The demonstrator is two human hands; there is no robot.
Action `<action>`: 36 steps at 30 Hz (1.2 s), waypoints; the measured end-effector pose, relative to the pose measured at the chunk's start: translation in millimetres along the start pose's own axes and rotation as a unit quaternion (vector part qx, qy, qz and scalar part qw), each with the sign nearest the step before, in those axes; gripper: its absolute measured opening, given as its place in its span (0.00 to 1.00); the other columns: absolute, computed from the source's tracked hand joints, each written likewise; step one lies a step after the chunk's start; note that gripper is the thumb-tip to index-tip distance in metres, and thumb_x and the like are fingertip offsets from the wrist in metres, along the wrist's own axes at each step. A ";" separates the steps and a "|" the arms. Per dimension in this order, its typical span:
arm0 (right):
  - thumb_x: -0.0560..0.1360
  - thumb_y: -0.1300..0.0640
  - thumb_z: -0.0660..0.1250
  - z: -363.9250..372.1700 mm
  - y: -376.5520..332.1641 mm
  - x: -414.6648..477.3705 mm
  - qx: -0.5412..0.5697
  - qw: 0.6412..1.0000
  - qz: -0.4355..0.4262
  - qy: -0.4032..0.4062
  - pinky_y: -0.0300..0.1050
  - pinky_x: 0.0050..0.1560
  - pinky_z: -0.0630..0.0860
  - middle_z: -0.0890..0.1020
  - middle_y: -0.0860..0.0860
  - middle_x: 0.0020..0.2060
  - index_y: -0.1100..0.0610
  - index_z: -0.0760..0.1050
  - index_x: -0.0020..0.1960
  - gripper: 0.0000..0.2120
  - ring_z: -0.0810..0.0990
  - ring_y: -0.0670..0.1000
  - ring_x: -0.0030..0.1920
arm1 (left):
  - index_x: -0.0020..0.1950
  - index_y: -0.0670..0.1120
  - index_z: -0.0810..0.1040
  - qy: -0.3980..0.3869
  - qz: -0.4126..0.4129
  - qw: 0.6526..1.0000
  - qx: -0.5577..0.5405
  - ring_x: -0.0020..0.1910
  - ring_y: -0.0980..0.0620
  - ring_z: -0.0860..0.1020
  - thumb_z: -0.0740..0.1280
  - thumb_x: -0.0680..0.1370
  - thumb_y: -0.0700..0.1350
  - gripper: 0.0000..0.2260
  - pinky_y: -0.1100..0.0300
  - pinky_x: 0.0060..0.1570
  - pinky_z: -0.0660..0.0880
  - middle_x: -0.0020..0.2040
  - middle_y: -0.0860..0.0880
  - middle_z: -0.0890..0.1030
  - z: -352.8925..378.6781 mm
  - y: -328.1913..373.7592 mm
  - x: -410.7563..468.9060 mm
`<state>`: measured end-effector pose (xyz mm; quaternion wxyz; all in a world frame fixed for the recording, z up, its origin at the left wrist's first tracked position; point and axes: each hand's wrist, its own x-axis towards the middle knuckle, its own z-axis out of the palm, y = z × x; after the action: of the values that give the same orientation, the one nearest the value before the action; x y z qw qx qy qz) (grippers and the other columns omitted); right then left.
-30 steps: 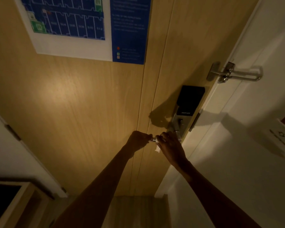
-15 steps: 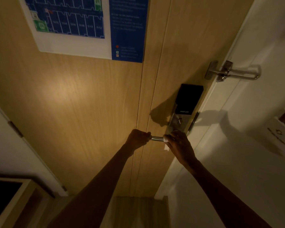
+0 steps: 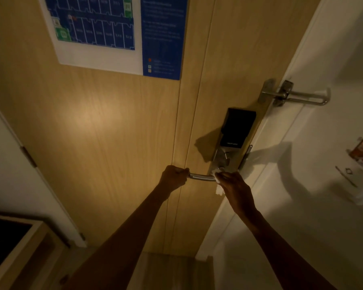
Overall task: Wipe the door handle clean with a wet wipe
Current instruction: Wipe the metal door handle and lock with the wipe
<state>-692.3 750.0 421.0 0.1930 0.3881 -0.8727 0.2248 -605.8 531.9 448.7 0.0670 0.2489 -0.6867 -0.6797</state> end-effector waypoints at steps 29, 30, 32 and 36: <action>0.75 0.61 0.69 2.3 -1.0 -11.2 0.069 0.992 0.090 0.052 0.44 0.53 0.80 0.81 0.56 0.55 0.57 0.77 0.63 0.17 0.81 0.53 0.55 | 0.42 0.42 0.85 0.054 0.043 0.994 0.085 0.37 0.48 0.79 0.72 0.74 0.50 0.11 0.54 0.44 0.76 0.35 0.44 0.81 8.2 1.3 -6.3; 0.75 0.61 0.69 -1.0 -0.7 -10.6 0.061 0.992 0.091 0.056 0.46 0.53 0.81 0.82 0.56 0.55 0.58 0.78 0.62 0.15 0.81 0.54 0.55 | 0.41 0.43 0.84 0.053 0.040 0.994 0.085 0.36 0.49 0.79 0.72 0.73 0.50 0.10 0.55 0.43 0.75 0.34 0.44 0.81 8.4 2.1 -5.9; 0.74 0.60 0.70 -7.4 -1.0 -11.2 0.063 0.990 0.099 0.078 0.46 0.50 0.82 0.82 0.55 0.53 0.59 0.80 0.58 0.13 0.83 0.53 0.52 | 0.40 0.44 0.84 0.054 0.031 0.994 0.087 0.36 0.49 0.78 0.72 0.73 0.50 0.10 0.56 0.42 0.75 0.34 0.44 0.81 9.0 3.7 -5.9; 0.73 0.61 0.71 -6.6 -2.1 -12.4 0.060 0.986 0.119 0.100 0.46 0.45 0.83 0.82 0.54 0.52 0.59 0.80 0.57 0.12 0.84 0.52 0.49 | 0.41 0.42 0.84 0.054 0.027 0.995 0.083 0.36 0.49 0.78 0.72 0.73 0.50 0.12 0.56 0.41 0.74 0.34 0.44 0.80 9.0 4.2 -6.0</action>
<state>-681.8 759.6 420.6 0.2273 0.2680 -0.8739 0.3358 -605.5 542.4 453.6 0.1014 0.2716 -0.7425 -0.6038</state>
